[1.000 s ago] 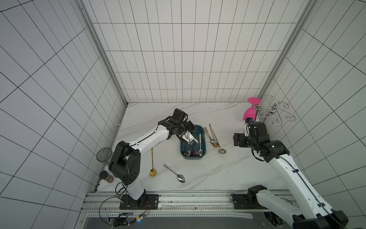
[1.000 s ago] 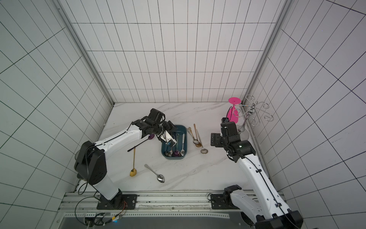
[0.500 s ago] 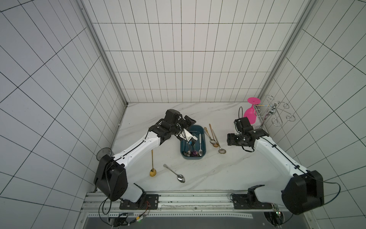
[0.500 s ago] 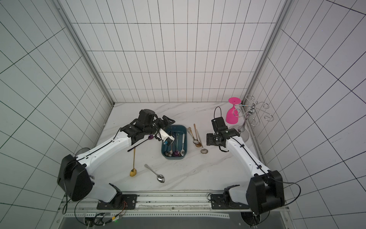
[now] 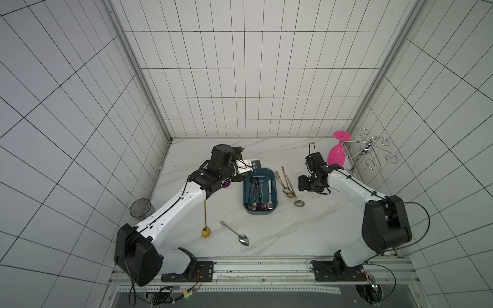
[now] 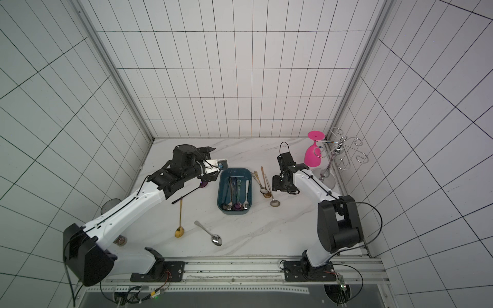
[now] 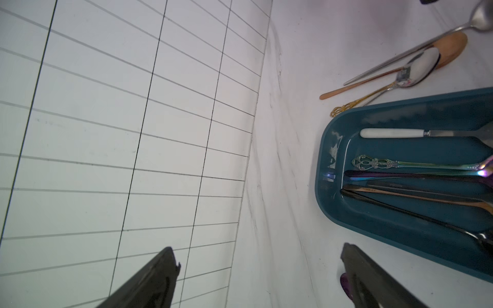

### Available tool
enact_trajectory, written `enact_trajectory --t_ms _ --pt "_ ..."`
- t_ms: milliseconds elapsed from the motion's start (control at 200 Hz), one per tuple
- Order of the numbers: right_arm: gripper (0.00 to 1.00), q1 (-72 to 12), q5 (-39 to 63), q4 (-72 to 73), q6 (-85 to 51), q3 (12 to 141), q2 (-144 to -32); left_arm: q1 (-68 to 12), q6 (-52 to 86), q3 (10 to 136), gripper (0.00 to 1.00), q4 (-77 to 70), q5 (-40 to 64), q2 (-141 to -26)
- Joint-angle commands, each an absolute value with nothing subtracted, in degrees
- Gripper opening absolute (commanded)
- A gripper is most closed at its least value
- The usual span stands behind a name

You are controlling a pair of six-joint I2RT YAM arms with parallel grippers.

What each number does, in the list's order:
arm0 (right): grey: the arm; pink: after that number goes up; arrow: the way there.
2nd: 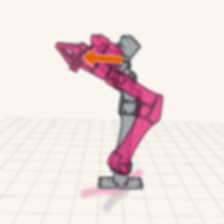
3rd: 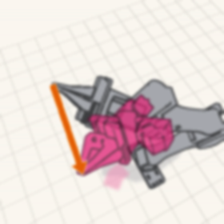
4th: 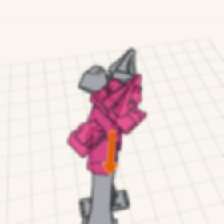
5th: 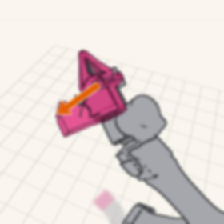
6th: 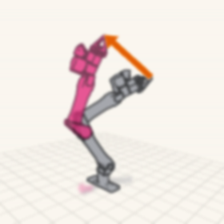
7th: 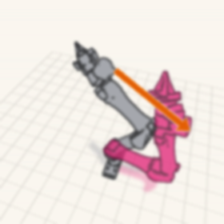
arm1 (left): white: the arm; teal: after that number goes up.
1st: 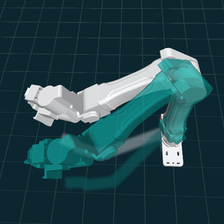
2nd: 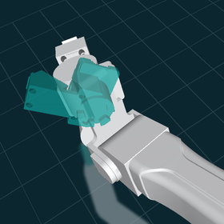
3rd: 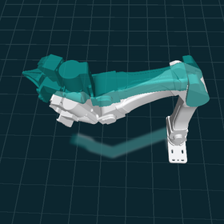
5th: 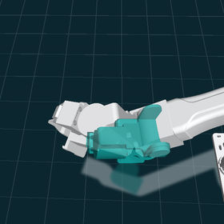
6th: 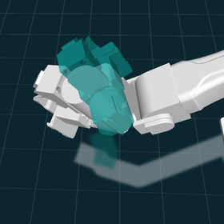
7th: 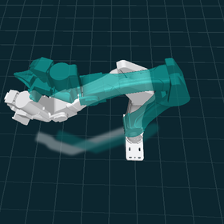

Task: Put the spoon into the storage box
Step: Place the spoon in the storage box, then pick up the spoon from the center of the board.

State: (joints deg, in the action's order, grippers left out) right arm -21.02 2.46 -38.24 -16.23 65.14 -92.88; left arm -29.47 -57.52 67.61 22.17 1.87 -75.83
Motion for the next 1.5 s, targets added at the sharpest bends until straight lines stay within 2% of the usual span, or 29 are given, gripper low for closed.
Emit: enact_trajectory --t_ms 0,300,405,455,700,1064,1389,1494 --pt "0.64 -21.53 3.51 -37.2 -17.14 68.74 -95.72 -26.74 -39.78 69.81 0.97 24.96 -0.14 -74.27" --pt "0.63 -22.93 3.52 -36.28 -16.83 72.45 -103.34 -14.06 -9.11 74.71 0.98 31.11 2.41 -72.3" --pt "0.63 -23.42 3.34 -36.57 -16.7 73.77 -105.69 -6.51 -1.83 71.77 0.99 30.54 12.8 -70.32" --pt "0.62 -23.8 3.49 -36.11 -16.58 74.09 -106.52 -3.94 0.37 69.82 0.99 29.8 13.8 -69.19" --pt "0.57 -24.96 2.81 -35.44 -16.27 75.23 -110.05 1.14 3.69 65.61 0.99 27.62 16.52 -67.59" --pt "0.3 -25.18 1.01 -36.27 -14.68 75.64 -113.66 2.41 3.75 64.95 0.99 27.22 16.92 -67.68" --pt "0.21 -25.22 -0.72 -36.3 -13.39 73.66 -111.35 3.23 3.78 64.79 0.99 27.05 16.65 -67.38" --pt "0.2 -25.22 -0.69 -37.06 -13.02 74.0 -110.02 3.17 3.7 64.08 0.99 26.46 16.89 -67.12"
